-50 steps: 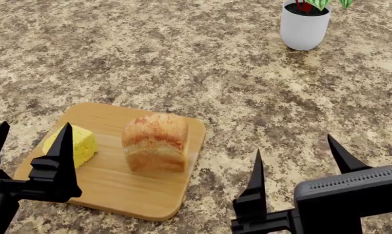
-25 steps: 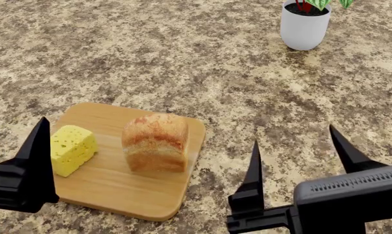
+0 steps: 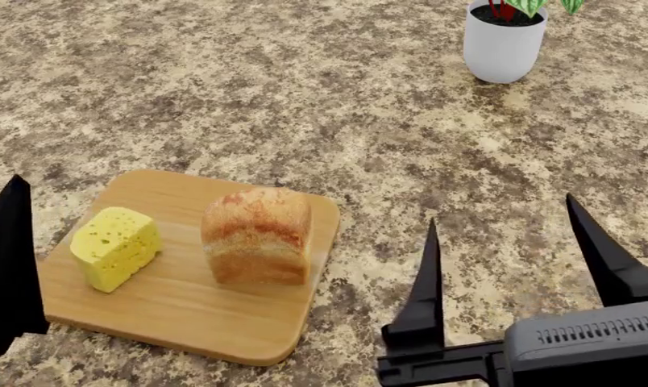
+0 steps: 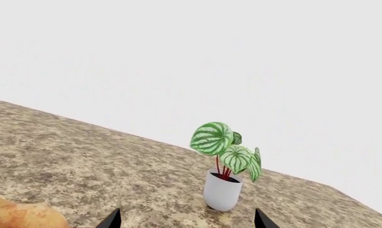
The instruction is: Place the bread and cheese on the cutting board.
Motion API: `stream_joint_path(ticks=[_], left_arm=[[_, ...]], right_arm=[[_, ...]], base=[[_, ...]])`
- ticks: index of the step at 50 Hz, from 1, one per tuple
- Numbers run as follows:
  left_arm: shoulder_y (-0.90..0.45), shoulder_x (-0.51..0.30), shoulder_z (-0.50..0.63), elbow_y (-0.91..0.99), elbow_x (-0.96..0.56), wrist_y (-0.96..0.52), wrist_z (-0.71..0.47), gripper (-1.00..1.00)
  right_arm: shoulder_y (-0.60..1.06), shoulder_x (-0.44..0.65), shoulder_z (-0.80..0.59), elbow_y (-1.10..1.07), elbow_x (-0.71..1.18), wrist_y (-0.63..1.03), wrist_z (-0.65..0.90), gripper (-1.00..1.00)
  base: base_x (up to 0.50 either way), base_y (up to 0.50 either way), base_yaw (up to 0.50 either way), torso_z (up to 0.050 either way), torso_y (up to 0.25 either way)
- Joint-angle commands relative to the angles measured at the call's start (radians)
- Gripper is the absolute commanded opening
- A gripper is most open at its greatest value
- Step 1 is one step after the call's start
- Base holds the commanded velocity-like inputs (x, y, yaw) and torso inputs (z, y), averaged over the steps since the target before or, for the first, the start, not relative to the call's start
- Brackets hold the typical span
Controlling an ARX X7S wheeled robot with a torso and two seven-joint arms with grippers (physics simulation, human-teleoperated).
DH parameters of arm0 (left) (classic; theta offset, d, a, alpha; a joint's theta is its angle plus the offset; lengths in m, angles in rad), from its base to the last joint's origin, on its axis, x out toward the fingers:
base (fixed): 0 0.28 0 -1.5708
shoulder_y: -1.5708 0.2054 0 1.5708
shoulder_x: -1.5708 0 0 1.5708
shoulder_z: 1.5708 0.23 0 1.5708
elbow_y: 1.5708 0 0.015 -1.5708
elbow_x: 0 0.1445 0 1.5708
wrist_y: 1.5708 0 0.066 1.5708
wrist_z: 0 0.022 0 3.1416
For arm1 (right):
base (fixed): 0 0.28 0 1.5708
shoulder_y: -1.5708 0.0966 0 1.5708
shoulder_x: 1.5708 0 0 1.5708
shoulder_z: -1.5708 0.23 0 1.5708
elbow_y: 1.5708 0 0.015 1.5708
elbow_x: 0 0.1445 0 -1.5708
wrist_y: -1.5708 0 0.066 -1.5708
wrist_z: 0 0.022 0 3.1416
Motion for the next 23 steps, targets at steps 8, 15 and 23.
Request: stream_joint_path(ticks=[8,15,23], left_arm=[[0.032,-0.031,-0.046,0.067,-0.039,0.031,-0.012,1.0],[0.045,-0.036,-0.055,0.075,-0.041,0.042,-0.007,1.0],[0.069,-0.051,-0.086,0.103,-0.059,0.066,-0.01,1.0]], right_arm=[[-0.055,0.011,0.042,-0.041,-0.029,-0.079,0.016,1.0],[-0.069,0.016,0.053,-0.059,-0.036,-0.087,0.029,1.0],[-0.1,0.024,0.085,-0.097,-0.044,-0.108,0.054,1.0]], base=[[0.0,0.0,0.0,0.0,0.0],[0.0,0.0,0.0,0.0,0.0],[0.0,0.0,0.0,0.0,0.0]])
